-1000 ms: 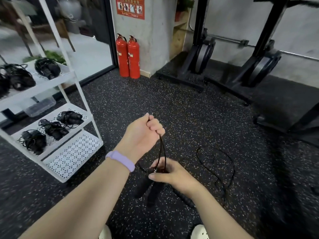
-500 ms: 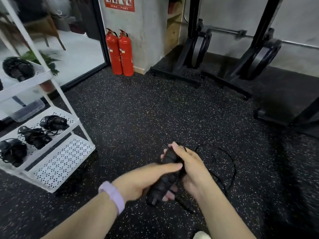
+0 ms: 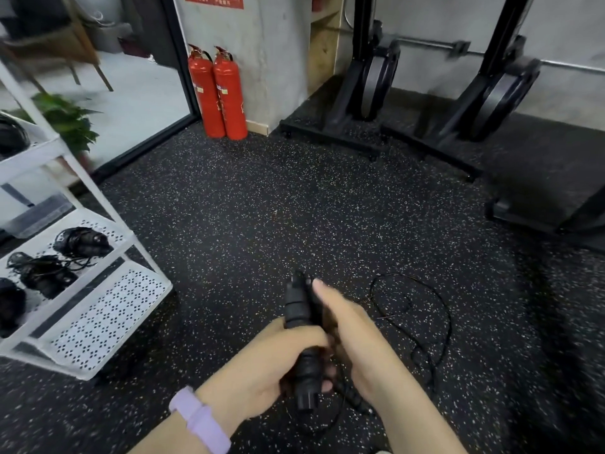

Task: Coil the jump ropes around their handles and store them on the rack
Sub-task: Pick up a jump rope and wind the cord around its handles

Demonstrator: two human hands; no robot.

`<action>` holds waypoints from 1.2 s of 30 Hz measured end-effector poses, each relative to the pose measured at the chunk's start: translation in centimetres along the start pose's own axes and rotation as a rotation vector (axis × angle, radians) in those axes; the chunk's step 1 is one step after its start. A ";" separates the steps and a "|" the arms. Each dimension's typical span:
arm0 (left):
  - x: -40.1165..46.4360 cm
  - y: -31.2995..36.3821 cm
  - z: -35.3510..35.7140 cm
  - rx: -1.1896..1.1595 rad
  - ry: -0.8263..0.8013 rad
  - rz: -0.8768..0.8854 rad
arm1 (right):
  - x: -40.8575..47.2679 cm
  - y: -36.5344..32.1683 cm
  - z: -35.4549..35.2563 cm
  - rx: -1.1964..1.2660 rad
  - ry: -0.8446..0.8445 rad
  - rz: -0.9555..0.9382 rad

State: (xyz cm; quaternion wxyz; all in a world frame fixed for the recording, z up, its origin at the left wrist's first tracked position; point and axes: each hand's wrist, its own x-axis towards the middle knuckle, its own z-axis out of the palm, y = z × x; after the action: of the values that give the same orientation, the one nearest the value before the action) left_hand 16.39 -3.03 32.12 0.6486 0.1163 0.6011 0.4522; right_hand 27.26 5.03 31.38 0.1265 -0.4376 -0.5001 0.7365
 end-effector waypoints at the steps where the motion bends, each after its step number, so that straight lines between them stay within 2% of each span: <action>1: 0.2 0.1 -0.2 0.076 0.053 0.053 | -0.4 0.1 0.2 -0.020 -0.041 -0.003; 4: 0.3 0.6 -0.4 0.403 0.137 0.202 | -1.0 0.4 1.0 0.040 -0.102 0.005; 8: -0.1 1.0 0.0 0.579 0.103 0.358 | -1.1 0.0 1.1 0.256 -0.194 0.086; 11: 0.0 1.7 -0.3 0.719 0.152 0.419 | -0.9 -0.6 0.5 0.357 -0.252 0.122; 17: -0.4 1.7 -1.3 0.932 0.151 0.559 | -0.8 -1.0 -0.4 0.218 -0.377 0.102; 20: -1.2 2.1 -3.0 1.142 0.085 0.479 | -0.5 -0.8 -0.5 0.249 -0.375 0.123; 22: -1.6 2.4 -4.3 1.129 0.096 0.445 | -0.3 -0.6 -0.5 0.406 -0.421 0.166; 26: -1.1 3.1 -7.1 0.970 0.251 0.735 | 0.2 -0.7 -0.8 0.646 -0.652 0.296; 28: -0.1 3.7 -7.9 0.703 0.274 0.694 | 0.2 -0.7 -0.7 0.664 -0.775 0.328; 31: 1.6 3.6 -8.0 0.406 0.166 0.538 | 0.3 -0.6 -0.4 0.665 -0.891 0.288; 34: 1.9 3.7 -7.5 0.356 0.145 0.506 | 0.7 -0.7 -0.2 0.713 -0.876 0.240; 36: 2.1 3.8 -7.7 0.211 0.208 0.510 | 1.0 -0.9 -0.5 0.749 -0.850 0.197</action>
State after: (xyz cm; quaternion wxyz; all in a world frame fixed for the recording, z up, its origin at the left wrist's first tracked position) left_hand 7.59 -2.39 31.42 0.4331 0.2832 0.6594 0.5453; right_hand 26.84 6.35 31.55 -0.0082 -0.0731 -0.1688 0.9829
